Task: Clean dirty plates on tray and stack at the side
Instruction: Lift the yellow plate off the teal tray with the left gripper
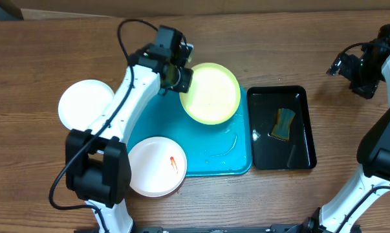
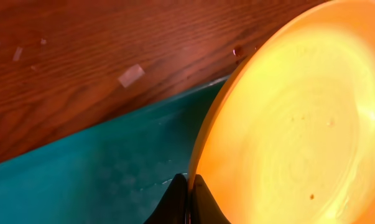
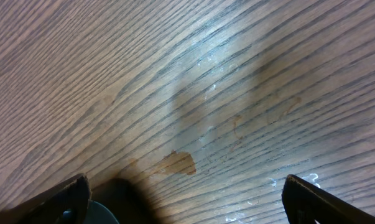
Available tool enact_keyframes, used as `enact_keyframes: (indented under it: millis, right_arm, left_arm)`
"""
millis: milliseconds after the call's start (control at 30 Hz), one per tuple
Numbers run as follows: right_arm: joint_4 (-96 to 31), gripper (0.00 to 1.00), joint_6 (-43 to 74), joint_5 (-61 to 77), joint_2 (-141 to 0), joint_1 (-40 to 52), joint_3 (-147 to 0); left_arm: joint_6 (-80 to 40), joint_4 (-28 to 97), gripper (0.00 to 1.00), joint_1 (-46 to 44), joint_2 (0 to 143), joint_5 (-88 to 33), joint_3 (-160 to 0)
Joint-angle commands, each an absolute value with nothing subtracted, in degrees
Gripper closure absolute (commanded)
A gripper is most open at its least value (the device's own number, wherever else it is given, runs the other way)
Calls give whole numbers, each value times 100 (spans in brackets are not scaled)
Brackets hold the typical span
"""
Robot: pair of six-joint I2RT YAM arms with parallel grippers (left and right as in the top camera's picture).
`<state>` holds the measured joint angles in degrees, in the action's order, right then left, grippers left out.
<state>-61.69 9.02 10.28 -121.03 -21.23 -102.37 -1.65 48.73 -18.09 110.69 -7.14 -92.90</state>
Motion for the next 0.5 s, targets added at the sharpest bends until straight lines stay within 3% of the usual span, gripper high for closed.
enact_keyframes:
  millis: [0,200,467]
  right_arm:
    - [-6154,0,915,1059,-11966,-2112,-10357]
    - [-6154,0,915,1059,-11966,-2112,-10357]
    - [-6154,0,915,1059,-11966,-2112,-10357]
  left_arm:
    - [19,5081,96,-1769,10980,-906,-9909]
    - [-255,4825,96,-2349,10980,-318,-10138]
    - [-690,4244,96,-3883,10980,2228,-10136]
